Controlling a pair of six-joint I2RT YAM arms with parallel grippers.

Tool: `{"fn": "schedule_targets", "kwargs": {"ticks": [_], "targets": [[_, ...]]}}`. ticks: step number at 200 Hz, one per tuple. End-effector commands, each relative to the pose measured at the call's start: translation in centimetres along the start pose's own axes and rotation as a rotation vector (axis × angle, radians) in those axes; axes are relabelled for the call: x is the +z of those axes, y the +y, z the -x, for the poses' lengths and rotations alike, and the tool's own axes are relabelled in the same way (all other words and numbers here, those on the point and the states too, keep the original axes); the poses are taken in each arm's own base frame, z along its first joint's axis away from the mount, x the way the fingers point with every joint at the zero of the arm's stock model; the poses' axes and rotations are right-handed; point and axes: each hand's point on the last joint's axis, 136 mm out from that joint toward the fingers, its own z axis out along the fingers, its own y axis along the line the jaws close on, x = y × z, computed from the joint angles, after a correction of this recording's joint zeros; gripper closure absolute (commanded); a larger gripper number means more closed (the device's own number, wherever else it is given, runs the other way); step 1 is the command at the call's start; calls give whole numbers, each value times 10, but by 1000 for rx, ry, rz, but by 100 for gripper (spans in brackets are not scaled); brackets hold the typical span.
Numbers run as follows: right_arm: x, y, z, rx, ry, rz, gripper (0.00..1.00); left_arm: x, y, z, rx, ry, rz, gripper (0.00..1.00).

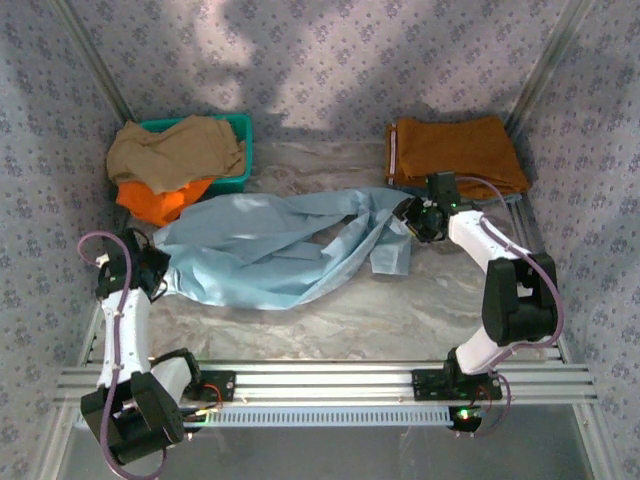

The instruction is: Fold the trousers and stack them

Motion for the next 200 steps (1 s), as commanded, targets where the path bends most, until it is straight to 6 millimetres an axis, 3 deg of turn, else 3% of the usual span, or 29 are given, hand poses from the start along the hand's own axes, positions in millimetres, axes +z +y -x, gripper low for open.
{"fn": "schedule_targets", "kwargs": {"ticks": [1, 43, 71, 105, 118, 136, 151, 177, 200], "targets": [[-12, 14, 8, -37, -17, 40, 35, -16, -20, 16, 12, -37, -62, 100], [-24, 28, -11, -79, -40, 72, 28, -14, -21, 15, 6, -31, -69, 100], [-22, 29, -9, -65, -57, 63, 29, -14, -20, 13, 8, -27, -67, 100], [-2, 35, -9, -32, -7, 75, 28, -16, -20, 13, 9, -28, -69, 100], [11, 38, -8, -12, 30, 98, 41, -16, -20, 13, 5, -29, -72, 100], [16, 43, -5, 6, 56, 123, 80, -17, -21, 13, 9, -29, -73, 100], [7, 44, 0, -5, 35, 125, 100, -20, -23, 15, 16, -32, -77, 100], [-28, 48, 20, -95, -61, 85, 100, -27, -30, 19, 30, -40, -92, 100], [-76, 79, 58, -206, -193, 68, 100, -32, -43, 28, 35, -55, -123, 100]]}}
